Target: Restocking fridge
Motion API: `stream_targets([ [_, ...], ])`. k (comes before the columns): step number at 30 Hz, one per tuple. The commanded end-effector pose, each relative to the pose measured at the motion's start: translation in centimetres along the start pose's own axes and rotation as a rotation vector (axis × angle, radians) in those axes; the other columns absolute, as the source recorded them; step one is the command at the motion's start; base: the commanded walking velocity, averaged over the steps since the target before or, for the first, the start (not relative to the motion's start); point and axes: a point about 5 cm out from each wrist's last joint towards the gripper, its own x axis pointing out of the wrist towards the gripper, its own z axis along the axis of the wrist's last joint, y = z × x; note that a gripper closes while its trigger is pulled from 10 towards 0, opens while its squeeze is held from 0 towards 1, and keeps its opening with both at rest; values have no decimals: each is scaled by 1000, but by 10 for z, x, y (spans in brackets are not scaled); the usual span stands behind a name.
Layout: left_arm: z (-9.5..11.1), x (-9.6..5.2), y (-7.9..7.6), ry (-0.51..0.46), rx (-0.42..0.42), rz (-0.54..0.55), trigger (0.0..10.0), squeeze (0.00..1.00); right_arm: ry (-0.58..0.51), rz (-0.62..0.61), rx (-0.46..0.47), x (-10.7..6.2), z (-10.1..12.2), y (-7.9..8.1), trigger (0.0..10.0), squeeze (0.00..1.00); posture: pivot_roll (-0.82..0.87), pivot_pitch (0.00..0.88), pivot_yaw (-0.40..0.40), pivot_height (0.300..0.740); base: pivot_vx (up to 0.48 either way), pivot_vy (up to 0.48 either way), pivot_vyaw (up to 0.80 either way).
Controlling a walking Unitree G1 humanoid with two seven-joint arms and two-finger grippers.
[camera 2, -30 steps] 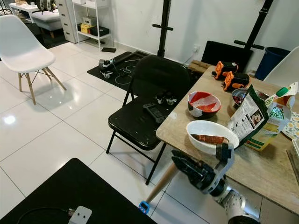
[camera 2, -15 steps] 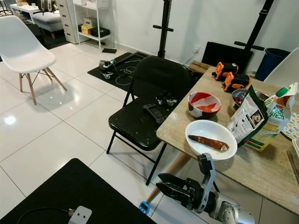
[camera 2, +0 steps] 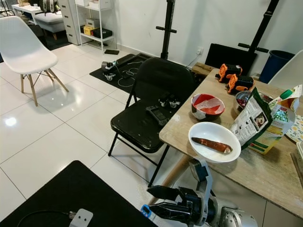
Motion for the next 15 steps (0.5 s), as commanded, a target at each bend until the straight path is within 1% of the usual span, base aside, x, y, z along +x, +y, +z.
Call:
stream_targets([
  [1, -3, 0, -4, 11, -10, -13, 10000, 0, -46, 0, -52, 3, 15, 2, 10000, 0, -47, 0, -35, 740, 0, 0, 0],
  [2, -3, 0, -4, 11, -10, -13, 10000, 0, -68, -21, -76, 5, 20, 0, 10000, 0, -46, 0, -33, 740, 0, 0, 0],
  [4, -3, 0, -4, 10, -9, -13, 10000, 0, -81, -36, -92, 5, 24, -1, 10000, 0, -46, 0, -33, 740, 0, 0, 0],
  [7, -3, 0, -4, 9, -7, -16, 10000, 0, -116, -112, -153, 7, 35, -9, 10000, 0, -44, 0, -32, 740, 0, 0, 0],
  [10, -2, 0, -3, 9, -3, -12, 10000, 0, -142, -119, -158, 9, 39, -10, 10000, 0, -43, 0, -32, 740, 0, 0, 0],
  [15, -2, 0, -1, 11, 2, -4, 10000, 0, -100, -141, -158, 14, 34, -11, 10000, 0, -46, 0, -31, 740, 0, -428, 0],
])
